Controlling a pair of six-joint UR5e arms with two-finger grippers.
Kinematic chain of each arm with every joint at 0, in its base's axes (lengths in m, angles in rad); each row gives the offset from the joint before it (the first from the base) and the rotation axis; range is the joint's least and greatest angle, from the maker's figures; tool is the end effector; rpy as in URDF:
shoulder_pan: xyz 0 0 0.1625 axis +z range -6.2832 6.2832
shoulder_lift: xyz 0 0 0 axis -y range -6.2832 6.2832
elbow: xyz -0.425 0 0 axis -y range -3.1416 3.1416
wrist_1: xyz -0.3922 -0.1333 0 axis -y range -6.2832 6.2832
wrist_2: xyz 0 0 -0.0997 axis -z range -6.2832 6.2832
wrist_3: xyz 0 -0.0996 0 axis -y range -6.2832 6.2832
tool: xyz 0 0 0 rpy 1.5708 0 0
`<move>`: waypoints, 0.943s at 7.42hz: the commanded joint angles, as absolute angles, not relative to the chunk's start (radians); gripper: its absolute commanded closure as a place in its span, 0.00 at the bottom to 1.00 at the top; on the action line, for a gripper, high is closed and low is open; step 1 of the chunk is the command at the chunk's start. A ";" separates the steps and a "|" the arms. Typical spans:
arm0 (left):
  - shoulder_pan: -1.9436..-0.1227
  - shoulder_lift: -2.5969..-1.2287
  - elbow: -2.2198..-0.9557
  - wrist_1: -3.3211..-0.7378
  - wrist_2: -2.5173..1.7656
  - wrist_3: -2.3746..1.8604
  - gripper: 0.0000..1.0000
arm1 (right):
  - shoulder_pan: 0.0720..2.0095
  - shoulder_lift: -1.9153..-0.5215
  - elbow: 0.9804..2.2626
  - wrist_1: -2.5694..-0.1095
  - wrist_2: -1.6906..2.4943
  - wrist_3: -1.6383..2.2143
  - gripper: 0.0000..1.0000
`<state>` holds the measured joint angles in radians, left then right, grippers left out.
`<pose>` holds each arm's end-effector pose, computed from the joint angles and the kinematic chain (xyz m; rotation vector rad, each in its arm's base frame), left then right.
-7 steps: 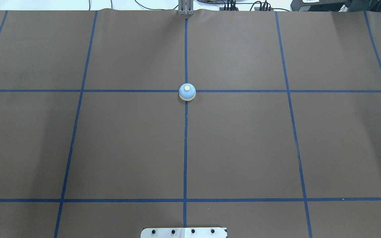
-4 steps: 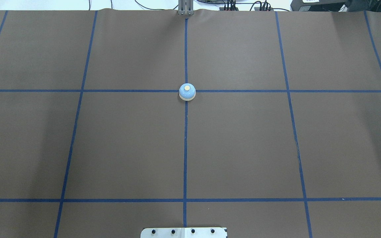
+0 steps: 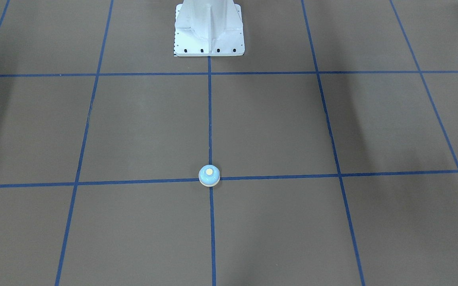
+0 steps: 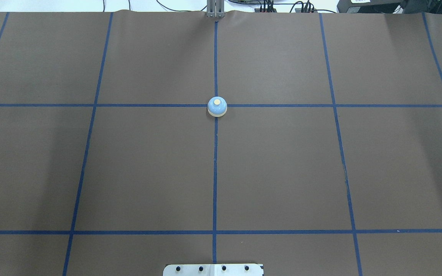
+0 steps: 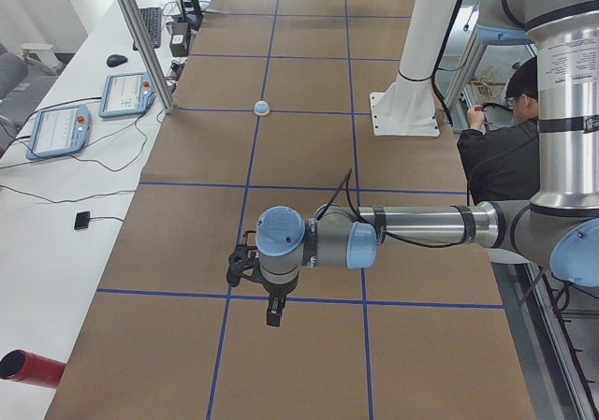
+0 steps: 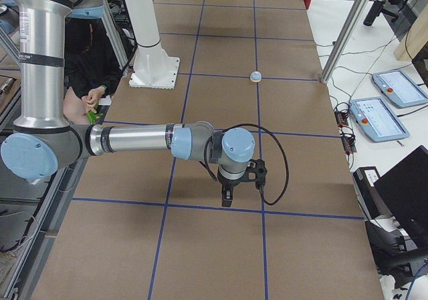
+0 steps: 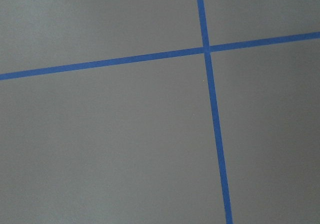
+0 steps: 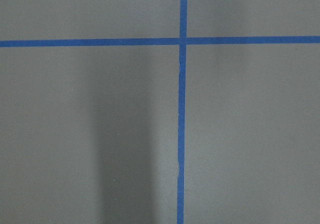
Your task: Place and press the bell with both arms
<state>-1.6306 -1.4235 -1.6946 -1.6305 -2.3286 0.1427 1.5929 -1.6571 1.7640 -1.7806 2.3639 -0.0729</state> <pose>-0.0905 -0.4273 0.6608 0.1109 0.7506 0.0926 0.0722 -0.4438 0.6238 -0.0597 -0.7961 -0.0073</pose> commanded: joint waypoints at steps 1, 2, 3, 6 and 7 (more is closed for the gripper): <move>-1.631 -1.424 -1.698 -1.631 -2.329 0.143 0.00 | 1.592 -1.655 1.773 -1.789 2.318 -0.075 0.00; -1.631 -1.424 -1.697 -1.631 -2.329 0.143 0.00 | 1.592 -1.657 1.766 -1.781 2.319 -0.087 0.00; -1.631 -1.424 -1.697 -1.631 -2.329 0.143 0.00 | 1.592 -1.658 1.763 -1.778 2.322 -0.089 0.00; -1.629 -1.427 -1.689 -1.632 -2.329 0.143 0.00 | 1.591 -1.657 1.758 -1.756 2.329 -0.087 0.00; -1.629 -1.427 -1.689 -1.632 -2.329 0.143 0.00 | 1.591 -1.655 1.759 -1.753 2.330 -0.087 0.00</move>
<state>-1.6292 -1.4255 -1.6904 -1.6321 -2.3286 0.1427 1.5911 -1.6564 1.7594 -1.7597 2.3280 -0.0881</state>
